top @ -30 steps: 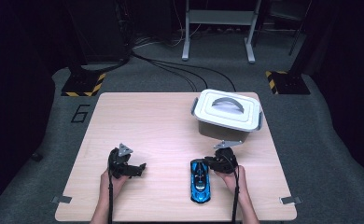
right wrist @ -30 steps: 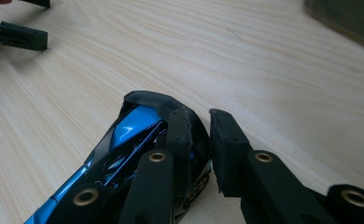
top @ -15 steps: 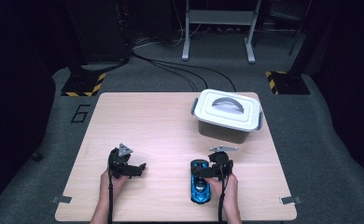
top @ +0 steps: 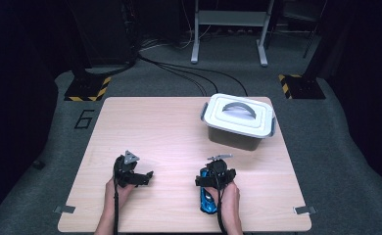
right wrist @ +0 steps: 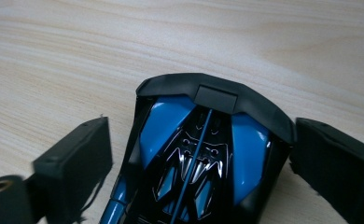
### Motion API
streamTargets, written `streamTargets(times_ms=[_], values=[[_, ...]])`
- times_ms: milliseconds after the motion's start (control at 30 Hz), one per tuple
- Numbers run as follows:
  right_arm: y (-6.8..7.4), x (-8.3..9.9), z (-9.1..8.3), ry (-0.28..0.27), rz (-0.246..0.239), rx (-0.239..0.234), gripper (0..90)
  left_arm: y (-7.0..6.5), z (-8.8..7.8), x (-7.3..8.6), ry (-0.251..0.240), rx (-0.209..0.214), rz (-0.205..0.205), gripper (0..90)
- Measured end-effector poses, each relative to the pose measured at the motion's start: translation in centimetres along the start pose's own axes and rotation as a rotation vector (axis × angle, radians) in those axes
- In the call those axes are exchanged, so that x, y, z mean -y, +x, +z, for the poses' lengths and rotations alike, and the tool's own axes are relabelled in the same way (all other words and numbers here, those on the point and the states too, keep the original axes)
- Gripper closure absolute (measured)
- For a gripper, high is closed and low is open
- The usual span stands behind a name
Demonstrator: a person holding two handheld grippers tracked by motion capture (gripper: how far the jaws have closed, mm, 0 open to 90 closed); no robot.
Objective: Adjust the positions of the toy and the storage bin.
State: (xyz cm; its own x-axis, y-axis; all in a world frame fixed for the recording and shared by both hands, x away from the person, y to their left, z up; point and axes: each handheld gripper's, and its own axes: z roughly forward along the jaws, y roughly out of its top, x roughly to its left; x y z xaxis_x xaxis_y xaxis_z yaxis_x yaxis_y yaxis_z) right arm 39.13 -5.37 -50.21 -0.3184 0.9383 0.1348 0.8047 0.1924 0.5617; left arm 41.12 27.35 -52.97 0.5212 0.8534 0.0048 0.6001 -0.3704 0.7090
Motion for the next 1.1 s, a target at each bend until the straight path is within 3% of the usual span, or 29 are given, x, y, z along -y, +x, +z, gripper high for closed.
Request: streamTargets(times_ms=[200, 467, 533, 567, 833, 867, 933, 967, 1100], values=[[0.5, 0.2, 0.5, 0.019, -0.036, 0.022, 17.8, 0.0, 0.0, 0.0, -0.003, -0.001, 0.000, 1.2], [-0.1, -0.3, 0.5, 0.049, -0.120, -0.041, 19.0, 0.0, 0.0, 0.0, -0.007, -0.002, -0.001, 1.2], [-0.5, -0.5, 0.6, 0.059, -0.183, -0.082, 19.1, 0.0, 0.0, 0.0, -0.006, -0.002, -0.001, 1.2], [-0.5, -0.5, 0.6, 0.059, -0.183, -0.082, 19.1, 0.0, 0.0, 0.0, -0.007, -0.002, 0.000, 1.2], [-1.3, -1.3, 0.9, 0.101, -0.353, -0.184, 19.1, 0.0, 0.1, 0.0, -0.010, -0.002, -0.002, 1.2], [-1.3, -1.4, 0.9, 0.113, -0.355, -0.197, 19.1, 0.0, 0.0, 0.0, -0.008, -0.002, -0.003, 1.2], [-1.4, -1.6, 1.0, 0.113, -0.403, -0.213, 19.1, 0.0, 0.0, 0.0, -0.007, -0.002, -0.001, 1.2], [-1.6, -1.8, 1.0, 0.126, -0.451, -0.233, 19.0, 0.0, 0.0, 0.0, -0.007, -0.002, -0.001, 1.2], [-1.8, -1.9, 1.1, 0.139, -0.497, -0.265, 18.9, 0.0, 0.0, 0.0, -0.009, -0.004, -0.001, 1.2]])
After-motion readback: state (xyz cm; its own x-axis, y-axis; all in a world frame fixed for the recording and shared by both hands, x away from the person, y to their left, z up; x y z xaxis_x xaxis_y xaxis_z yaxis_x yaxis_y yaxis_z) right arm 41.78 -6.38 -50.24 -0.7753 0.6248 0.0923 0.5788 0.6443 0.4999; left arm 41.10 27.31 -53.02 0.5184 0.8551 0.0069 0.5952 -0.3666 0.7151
